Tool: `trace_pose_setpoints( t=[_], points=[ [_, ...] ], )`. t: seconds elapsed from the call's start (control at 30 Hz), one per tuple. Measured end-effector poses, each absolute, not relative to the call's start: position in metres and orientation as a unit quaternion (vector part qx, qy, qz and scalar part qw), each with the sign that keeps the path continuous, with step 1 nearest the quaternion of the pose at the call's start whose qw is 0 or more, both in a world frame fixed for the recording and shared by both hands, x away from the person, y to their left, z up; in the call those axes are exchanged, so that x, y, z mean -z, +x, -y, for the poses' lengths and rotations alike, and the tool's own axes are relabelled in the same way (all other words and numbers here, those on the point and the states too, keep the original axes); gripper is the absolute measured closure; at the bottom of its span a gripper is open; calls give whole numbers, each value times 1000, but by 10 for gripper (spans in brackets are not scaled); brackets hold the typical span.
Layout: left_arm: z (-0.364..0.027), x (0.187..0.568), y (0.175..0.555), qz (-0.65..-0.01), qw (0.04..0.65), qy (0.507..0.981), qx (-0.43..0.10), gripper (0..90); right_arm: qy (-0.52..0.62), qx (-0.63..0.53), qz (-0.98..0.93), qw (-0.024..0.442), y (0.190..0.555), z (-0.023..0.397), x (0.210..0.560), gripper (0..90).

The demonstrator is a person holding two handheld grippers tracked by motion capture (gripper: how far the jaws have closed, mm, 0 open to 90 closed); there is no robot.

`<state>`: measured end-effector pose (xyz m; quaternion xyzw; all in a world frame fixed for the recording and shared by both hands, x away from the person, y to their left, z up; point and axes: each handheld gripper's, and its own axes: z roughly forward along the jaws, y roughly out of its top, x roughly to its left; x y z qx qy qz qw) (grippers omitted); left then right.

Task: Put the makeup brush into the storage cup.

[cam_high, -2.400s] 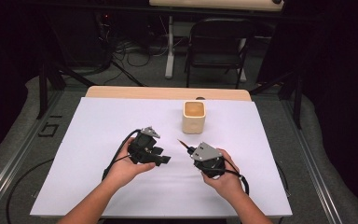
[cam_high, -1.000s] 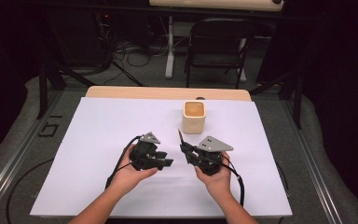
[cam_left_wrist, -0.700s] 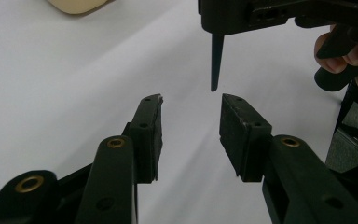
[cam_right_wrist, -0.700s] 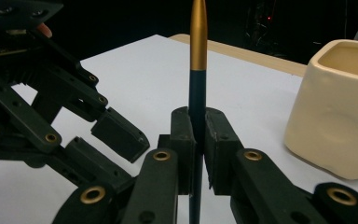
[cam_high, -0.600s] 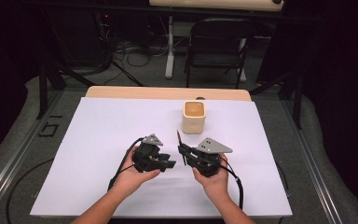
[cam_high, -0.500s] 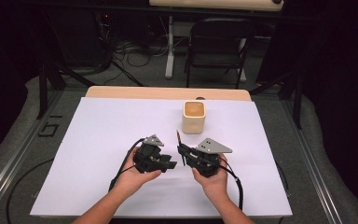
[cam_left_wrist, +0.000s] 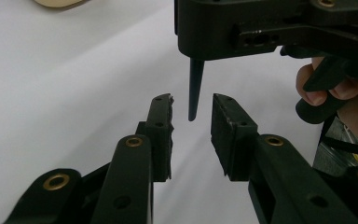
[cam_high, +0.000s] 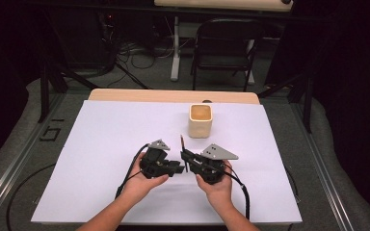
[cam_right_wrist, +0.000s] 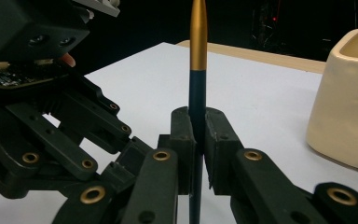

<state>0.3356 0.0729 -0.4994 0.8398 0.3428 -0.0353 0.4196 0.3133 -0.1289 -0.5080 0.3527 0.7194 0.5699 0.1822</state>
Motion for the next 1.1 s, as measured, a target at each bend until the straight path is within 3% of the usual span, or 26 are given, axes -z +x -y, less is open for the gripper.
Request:
trace_pose_setpoints(
  t=[0.8,1.1],
  points=[
    [-69,505,335,-352,430,831,38,831,367,-593,-702,145,312,127,509,831],
    [-69,506,335,-355,426,831,44,840,368,-591,-703,143,312,126,510,832]
  ],
)
